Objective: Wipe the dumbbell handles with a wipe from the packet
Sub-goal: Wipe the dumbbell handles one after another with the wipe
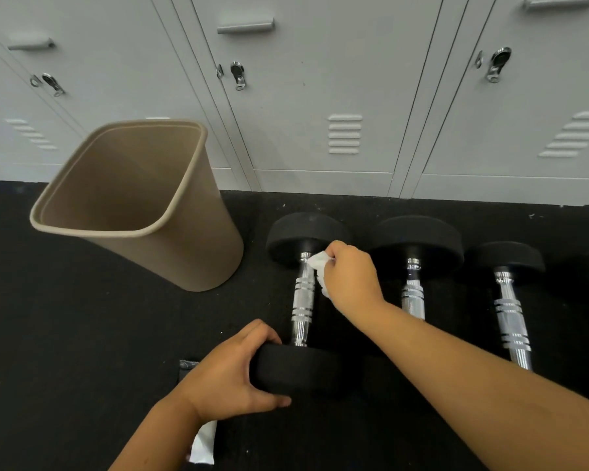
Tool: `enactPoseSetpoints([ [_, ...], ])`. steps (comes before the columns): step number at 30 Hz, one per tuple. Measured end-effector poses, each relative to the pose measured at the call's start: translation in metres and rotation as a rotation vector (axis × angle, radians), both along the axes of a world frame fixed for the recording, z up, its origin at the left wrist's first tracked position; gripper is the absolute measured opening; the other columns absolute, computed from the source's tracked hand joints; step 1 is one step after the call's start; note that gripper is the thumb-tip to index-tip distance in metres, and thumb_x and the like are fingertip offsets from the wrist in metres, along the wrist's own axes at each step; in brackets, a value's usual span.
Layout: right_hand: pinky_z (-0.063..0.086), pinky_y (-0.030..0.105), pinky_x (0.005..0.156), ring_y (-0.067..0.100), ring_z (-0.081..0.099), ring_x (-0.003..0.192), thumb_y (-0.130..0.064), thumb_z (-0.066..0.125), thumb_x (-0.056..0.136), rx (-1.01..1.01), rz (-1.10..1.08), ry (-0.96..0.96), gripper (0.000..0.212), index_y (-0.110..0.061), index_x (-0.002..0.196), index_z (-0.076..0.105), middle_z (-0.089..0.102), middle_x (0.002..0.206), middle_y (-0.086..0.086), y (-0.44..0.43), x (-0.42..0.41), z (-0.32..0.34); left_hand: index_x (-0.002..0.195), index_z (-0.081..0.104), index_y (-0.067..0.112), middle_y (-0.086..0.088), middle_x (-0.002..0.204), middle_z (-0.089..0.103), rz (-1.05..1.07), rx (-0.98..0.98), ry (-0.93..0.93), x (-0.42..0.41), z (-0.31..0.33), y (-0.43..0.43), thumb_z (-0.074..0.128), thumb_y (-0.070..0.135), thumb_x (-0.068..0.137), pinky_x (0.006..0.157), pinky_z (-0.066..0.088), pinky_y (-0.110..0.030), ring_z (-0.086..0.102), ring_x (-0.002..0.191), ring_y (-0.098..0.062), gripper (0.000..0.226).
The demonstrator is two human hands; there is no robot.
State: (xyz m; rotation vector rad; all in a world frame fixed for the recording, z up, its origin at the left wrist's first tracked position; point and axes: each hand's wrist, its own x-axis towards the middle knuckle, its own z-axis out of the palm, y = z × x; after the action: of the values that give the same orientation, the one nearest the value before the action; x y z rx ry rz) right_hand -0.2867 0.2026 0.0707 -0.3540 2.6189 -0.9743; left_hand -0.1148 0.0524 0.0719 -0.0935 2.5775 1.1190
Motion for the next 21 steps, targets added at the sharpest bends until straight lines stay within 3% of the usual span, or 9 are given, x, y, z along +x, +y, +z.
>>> enactPoseSetpoints([
  [3, 0.05, 0.036, 0.071, 0.032, 0.062, 0.089, -0.003, 0.046, 0.087, 0.002, 0.039, -0.116, 0.01, -0.009, 0.089, 0.054, 0.063, 0.095, 0.015, -0.001, 0.018, -0.012, 0.097, 0.049, 0.042, 0.019, 0.1, 0.051, -0.014, -0.021, 0.013, -0.002, 0.002, 0.0, 0.088, 0.049, 0.059, 0.071, 0.051, -0.027, 0.057, 0.089, -0.005, 0.055],
  [7, 0.058, 0.039, 0.076, 0.03, 0.066, 0.088, 0.002, 0.056, 0.079, -0.003, 0.078, -0.575, 0.014, -0.008, 0.089, 0.058, 0.064, 0.093, 0.015, 0.006, 0.032, -0.013, 0.096, 0.049, 0.041, 0.018, 0.099, 0.051, -0.018, -0.019, 0.015, -0.002, 0.001, 0.0, 0.088, 0.046, 0.06, 0.069, 0.049, -0.022, 0.056, 0.088, -0.005, 0.053],
  [9, 0.053, 0.033, 0.07, 0.025, 0.062, 0.085, 0.0, 0.062, 0.077, 0.131, 0.296, -0.631, 0.015, -0.013, 0.084, 0.06, 0.062, 0.086, 0.009, 0.013, 0.029, -0.004, 0.095, 0.05, 0.04, 0.018, 0.1, 0.051, -0.018, -0.008, 0.008, -0.002, 0.001, -0.001, 0.089, 0.045, 0.059, 0.069, 0.05, -0.024, 0.057, 0.089, -0.005, 0.053],
  [11, 0.053, 0.034, 0.072, 0.026, 0.064, 0.084, 0.001, 0.063, 0.074, 0.115, 0.373, -0.601, 0.018, -0.017, 0.073, 0.059, 0.061, 0.079, 0.006, 0.019, 0.021, 0.003, 0.095, 0.05, 0.04, 0.019, 0.101, 0.051, -0.012, -0.002, 0.001, -0.003, 0.001, 0.0, 0.089, 0.045, 0.059, 0.07, 0.051, -0.026, 0.057, 0.089, -0.007, 0.053],
  [12, 0.053, 0.034, 0.071, 0.027, 0.064, 0.083, 0.002, 0.061, 0.073, 0.061, 0.359, -0.552, 0.021, -0.019, 0.069, 0.058, 0.061, 0.075, 0.005, 0.021, 0.014, 0.006, 0.094, 0.051, 0.04, 0.018, 0.1, 0.05, -0.006, -0.001, 0.004, -0.003, 0.001, 0.0, 0.089, 0.045, 0.059, 0.07, 0.052, -0.027, 0.058, 0.089, -0.007, 0.053],
  [14, 0.049, 0.033, 0.065, 0.026, 0.063, 0.077, 0.0, 0.055, 0.076, 0.003, 0.263, -0.264, 0.019, -0.019, 0.073, 0.058, 0.061, 0.075, 0.004, 0.021, 0.001, 0.009, 0.094, 0.051, 0.039, 0.018, 0.1, 0.05, 0.001, -0.003, 0.018, -0.003, 0.0, 0.0, 0.089, 0.045, 0.059, 0.069, 0.051, -0.027, 0.058, 0.088, -0.008, 0.052],
  [17, 0.05, 0.037, 0.067, 0.024, 0.06, 0.078, -0.009, 0.049, 0.089, 0.058, 0.29, 0.207, 0.013, -0.014, 0.097, 0.059, 0.063, 0.087, 0.006, 0.012, -0.007, 0.014, 0.093, 0.052, 0.037, 0.019, 0.099, 0.049, -0.011, -0.014, 0.021, -0.003, 0.0, 0.001, 0.089, 0.046, 0.059, 0.068, 0.05, -0.024, 0.057, 0.087, -0.007, 0.052],
  [19, 0.049, 0.035, 0.076, 0.025, 0.06, 0.091, -0.014, 0.051, 0.092, 0.187, 0.477, 0.354, 0.023, -0.014, 0.115, 0.057, 0.061, 0.102, 0.007, 0.002, -0.004, 0.011, 0.094, 0.052, 0.037, 0.019, 0.099, 0.049, -0.013, -0.014, 0.016, -0.003, 0.001, 0.001, 0.089, 0.046, 0.059, 0.068, 0.05, -0.024, 0.057, 0.088, -0.006, 0.052],
  [21, 0.05, 0.036, 0.082, 0.025, 0.055, 0.103, -0.015, 0.055, 0.091, 0.285, 0.611, 0.345, 0.037, -0.016, 0.128, 0.053, 0.053, 0.117, 0.007, -0.004, 0.002, -0.001, 0.094, 0.052, 0.038, 0.018, 0.099, 0.049, -0.013, -0.017, 0.008, -0.004, 0.002, 0.001, 0.089, 0.047, 0.059, 0.069, 0.051, -0.028, 0.057, 0.088, -0.006, 0.052],
])
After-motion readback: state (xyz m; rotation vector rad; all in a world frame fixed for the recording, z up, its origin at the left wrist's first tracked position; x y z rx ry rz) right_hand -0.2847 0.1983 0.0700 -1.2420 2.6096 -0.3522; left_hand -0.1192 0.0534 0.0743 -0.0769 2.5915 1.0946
